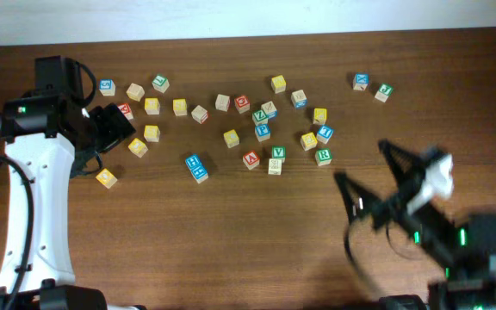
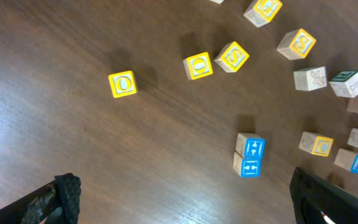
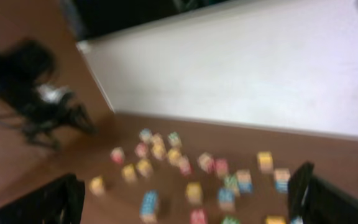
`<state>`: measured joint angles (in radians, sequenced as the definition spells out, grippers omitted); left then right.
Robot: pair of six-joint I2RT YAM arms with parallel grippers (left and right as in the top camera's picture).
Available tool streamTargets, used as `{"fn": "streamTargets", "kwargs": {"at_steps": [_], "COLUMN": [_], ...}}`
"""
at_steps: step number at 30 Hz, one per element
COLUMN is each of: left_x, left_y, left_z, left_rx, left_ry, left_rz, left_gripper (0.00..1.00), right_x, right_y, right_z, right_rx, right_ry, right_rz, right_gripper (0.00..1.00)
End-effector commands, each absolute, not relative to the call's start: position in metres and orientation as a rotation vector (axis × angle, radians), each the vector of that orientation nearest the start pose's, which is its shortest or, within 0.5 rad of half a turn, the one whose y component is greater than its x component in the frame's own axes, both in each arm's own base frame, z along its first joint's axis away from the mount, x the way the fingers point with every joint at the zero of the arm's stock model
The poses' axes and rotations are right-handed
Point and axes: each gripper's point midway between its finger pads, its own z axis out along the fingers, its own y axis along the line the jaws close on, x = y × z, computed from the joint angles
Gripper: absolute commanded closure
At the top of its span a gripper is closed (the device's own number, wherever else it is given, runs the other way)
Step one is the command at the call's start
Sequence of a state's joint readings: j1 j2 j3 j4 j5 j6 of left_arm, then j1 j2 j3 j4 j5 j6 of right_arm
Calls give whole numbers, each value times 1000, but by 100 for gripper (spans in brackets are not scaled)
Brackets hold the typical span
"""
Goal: Spell out RSS
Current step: 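Move the right gripper down onto the green-lettered R block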
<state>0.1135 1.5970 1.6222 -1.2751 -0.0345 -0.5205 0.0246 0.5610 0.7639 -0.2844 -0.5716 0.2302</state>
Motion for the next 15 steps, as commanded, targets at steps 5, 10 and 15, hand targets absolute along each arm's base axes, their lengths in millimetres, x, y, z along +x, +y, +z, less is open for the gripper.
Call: {"fn": "streamTargets", "kwargs": {"at_steps": [5, 10, 15], "left_x": [345, 345, 345], "left_y": [48, 48, 48], "left_z": [214, 214, 214], "left_rx": [-893, -893, -893], "left_ry": [2661, 2661, 2661], "left_rz": [-33, -33, -33], "left_gripper": [1, 1, 1], "right_x": [349, 389, 393], "right_y": [91, 74, 87], "right_z": [268, 157, 62], "right_rx": [-177, -112, -231], "right_ry": [2503, 2838, 3045], "right_rz": [678, 397, 15], "right_gripper": [2, 1, 1]}}
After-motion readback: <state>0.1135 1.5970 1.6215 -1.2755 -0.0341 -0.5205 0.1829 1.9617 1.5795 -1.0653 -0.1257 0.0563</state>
